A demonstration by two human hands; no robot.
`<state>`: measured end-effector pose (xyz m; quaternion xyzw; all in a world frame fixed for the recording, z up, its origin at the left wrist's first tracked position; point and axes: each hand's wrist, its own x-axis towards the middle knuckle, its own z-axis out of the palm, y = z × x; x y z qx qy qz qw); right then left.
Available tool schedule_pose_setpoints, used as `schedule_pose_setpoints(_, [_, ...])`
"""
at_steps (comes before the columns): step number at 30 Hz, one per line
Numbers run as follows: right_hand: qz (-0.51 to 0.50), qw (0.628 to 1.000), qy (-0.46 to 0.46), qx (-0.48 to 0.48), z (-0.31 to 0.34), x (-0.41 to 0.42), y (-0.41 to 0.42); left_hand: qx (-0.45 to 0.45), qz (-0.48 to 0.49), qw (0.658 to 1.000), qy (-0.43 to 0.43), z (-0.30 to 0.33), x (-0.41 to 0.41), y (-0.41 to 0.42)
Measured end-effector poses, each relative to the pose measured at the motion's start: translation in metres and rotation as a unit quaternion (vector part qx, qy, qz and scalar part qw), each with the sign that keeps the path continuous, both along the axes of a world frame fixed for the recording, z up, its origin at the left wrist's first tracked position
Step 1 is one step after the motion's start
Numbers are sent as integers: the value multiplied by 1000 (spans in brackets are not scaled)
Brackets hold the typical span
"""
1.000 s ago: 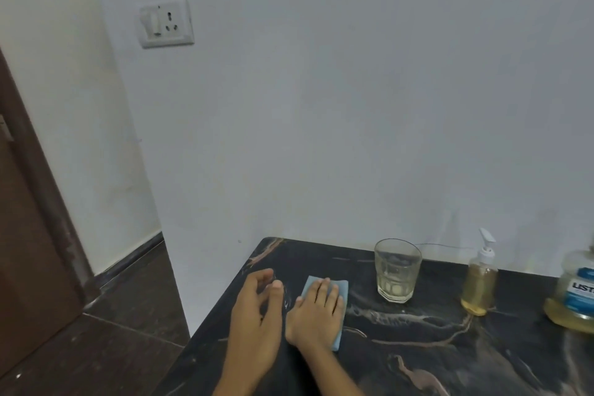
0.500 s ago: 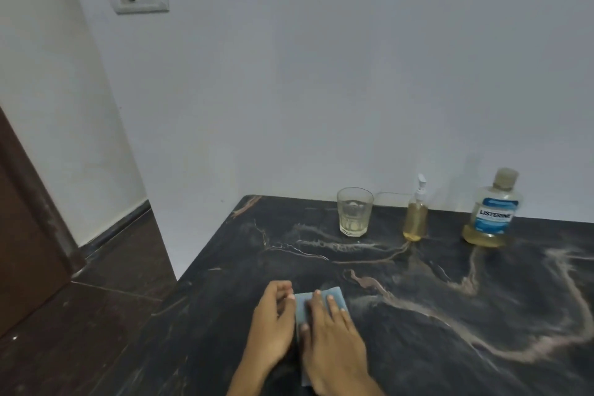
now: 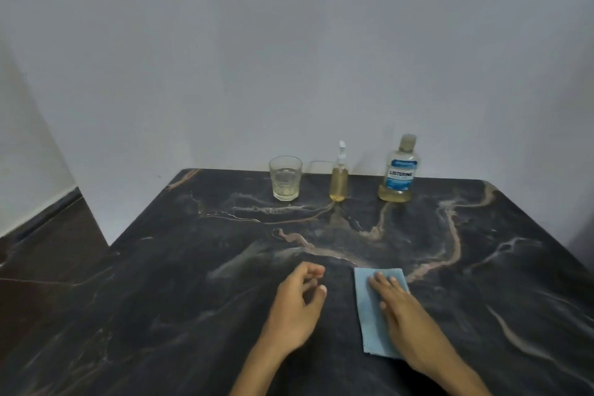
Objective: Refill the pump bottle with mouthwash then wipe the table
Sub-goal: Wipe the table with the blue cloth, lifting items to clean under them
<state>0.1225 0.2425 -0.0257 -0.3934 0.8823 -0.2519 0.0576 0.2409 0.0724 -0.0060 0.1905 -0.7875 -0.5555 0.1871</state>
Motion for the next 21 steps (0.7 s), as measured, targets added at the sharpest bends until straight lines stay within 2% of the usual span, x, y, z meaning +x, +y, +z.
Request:
schedule_pose_setpoints(3, [4, 987, -107, -122, 5, 11, 25, -28, -53, 998, -24, -7, -1, 26])
schedule_pose_setpoints(6, [-6, 981, -97, -168, 8, 10, 52, -86, -99, 990, -41, -13, 0, 44])
schedule_pose_setpoints(9, [19, 991, -58, -121, 7, 1, 76, -126, -114, 984, -56, -19, 4, 51])
schedule_pose_setpoints(12, [38, 995, -66, -59, 6, -7, 89, -162, -130, 976, -67, -20, 6, 51])
schedule_pose_setpoints(16, [70, 995, -67, -13, 3, -11, 86, -201, -132, 966, -92, -16, 4, 45])
schedule_pose_setpoints(21, [86, 996, -9, 32, -1, -12, 73, -238, -143, 954, -111, -16, 2, 47])
